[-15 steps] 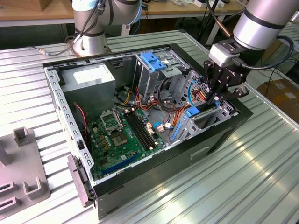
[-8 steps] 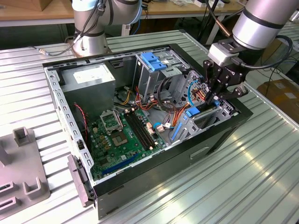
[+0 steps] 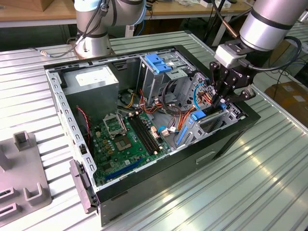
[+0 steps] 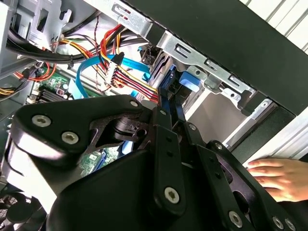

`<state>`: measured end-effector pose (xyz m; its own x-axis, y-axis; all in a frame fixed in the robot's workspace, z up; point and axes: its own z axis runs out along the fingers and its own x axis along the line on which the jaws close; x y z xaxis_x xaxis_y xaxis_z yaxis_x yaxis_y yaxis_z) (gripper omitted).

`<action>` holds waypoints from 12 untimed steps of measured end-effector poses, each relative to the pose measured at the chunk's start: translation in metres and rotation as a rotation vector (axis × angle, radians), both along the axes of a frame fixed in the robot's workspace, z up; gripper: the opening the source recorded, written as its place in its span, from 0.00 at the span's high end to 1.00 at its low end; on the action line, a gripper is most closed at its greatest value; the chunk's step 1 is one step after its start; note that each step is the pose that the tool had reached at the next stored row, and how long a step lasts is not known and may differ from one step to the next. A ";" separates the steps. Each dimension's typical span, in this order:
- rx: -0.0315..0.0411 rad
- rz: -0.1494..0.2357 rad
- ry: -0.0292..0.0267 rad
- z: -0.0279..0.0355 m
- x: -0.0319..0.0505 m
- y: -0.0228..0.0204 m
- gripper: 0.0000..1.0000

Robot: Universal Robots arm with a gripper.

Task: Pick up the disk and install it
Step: 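Insert the first disk wire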

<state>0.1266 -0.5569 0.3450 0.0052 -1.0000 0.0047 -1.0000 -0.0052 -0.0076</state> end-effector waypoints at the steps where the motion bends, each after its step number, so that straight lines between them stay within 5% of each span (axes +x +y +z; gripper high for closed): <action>1: -0.0001 0.000 0.0000 -0.0008 0.0000 0.0000 0.82; 12: 0.0014 0.000 0.0005 -0.0082 0.0000 -0.0002 0.82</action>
